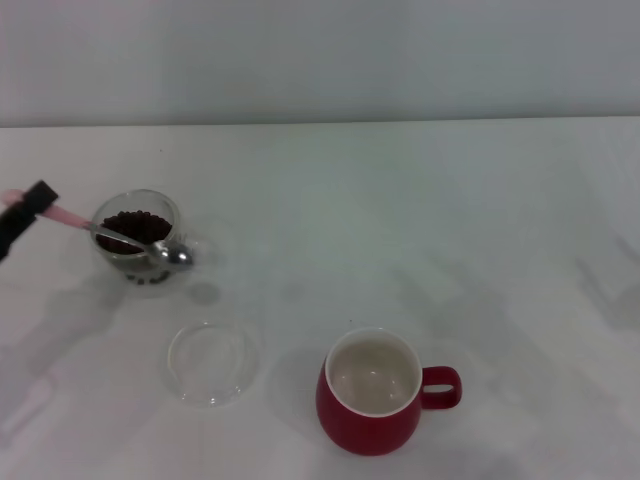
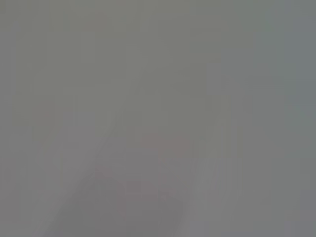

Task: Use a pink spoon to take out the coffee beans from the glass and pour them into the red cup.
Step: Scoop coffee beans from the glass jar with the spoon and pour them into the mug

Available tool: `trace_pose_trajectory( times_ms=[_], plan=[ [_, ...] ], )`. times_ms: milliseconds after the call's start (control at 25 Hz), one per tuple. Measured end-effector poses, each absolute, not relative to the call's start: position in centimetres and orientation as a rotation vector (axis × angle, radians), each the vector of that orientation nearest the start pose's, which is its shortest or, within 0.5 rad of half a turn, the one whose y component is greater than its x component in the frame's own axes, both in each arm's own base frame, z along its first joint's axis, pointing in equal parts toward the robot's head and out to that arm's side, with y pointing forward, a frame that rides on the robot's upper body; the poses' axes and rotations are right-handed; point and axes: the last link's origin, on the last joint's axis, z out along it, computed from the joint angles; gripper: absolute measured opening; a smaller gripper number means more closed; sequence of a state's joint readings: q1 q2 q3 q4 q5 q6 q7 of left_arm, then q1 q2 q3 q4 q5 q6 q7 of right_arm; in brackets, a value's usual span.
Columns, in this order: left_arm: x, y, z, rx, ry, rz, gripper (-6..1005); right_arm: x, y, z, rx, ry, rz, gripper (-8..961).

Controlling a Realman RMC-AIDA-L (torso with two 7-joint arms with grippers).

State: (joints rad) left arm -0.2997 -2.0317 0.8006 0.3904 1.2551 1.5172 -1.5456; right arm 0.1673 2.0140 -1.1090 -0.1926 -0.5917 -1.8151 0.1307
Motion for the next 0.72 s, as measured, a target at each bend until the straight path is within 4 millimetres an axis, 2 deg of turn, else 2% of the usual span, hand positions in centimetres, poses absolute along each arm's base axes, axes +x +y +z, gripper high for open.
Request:
trace_pose_trajectory(
  times_ms=[200, 440, 640, 680, 720],
  plan=[
    [-32.5, 31.5, 5.8, -1.932, -1.245, -1.315, 126, 32.8, 22.7, 5.8, -1.630, -0.099, 0.869, 650],
    [-31.4, 34.8, 7.7, -1.981, -1.270, -1.239, 125, 32.5, 22.7, 5.4, -1.651, -0.088, 0.899, 651],
    [-31.3, 36.7, 7.8, -1.986, -1.285, -1.131, 125, 32.6, 22.5, 4.9, -1.675, -0.059, 0.916, 651],
    [-31.3, 37.9, 7.4, -1.985, -1.294, -1.043, 125, 32.6, 22.5, 4.9, -1.678, -0.055, 0.915, 651],
    [-31.3, 38.2, 7.2, -1.987, -1.296, -1.028, 125, 32.7, 22.4, 4.8, -1.680, -0.050, 0.914, 651]
  ],
)
